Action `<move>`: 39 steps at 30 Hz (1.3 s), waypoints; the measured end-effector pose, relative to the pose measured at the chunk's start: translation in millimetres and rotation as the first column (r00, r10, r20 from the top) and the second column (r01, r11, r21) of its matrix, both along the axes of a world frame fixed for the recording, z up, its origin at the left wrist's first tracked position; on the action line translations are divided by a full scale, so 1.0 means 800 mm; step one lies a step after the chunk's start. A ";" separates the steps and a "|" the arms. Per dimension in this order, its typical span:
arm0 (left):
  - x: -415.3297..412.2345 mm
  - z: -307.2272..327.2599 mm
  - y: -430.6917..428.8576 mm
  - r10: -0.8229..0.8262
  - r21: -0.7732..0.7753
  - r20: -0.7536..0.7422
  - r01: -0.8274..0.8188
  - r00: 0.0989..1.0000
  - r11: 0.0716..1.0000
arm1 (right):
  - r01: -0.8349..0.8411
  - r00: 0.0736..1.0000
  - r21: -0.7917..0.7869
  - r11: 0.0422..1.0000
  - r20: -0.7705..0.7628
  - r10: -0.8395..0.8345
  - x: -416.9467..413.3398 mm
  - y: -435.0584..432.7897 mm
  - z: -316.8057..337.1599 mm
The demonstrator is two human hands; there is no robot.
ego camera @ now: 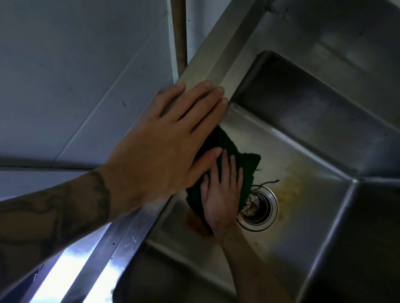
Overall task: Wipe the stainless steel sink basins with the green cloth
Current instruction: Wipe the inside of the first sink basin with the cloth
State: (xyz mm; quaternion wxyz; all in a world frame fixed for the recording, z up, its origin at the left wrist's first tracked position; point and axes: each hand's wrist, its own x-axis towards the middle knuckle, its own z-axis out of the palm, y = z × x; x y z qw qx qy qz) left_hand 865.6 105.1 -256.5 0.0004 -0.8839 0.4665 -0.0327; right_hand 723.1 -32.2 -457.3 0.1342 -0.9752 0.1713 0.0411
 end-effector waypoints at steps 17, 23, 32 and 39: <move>0.000 0.002 -0.001 -0.002 0.021 -0.014 0.003 1.000 1.000 | -0.137 0.990 -0.005 0.991 0.018 0.137 -0.057 0.001 0.000; 0.000 0.002 -0.005 0.002 0.007 -0.026 -0.002 1.000 1.000 | 0.133 0.991 -0.033 0.991 0.005 -0.133 0.015 0.011 -0.002; -0.007 0.007 -0.001 0.037 0.000 -0.058 -0.037 0.998 0.999 | -0.255 0.967 -0.045 0.966 -0.043 0.253 -0.094 -0.005 -0.009; -0.088 -0.002 0.065 0.087 -0.011 0.036 -0.086 0.996 0.996 | -0.097 0.995 0.007 0.995 -0.014 0.097 -0.032 0.028 -0.002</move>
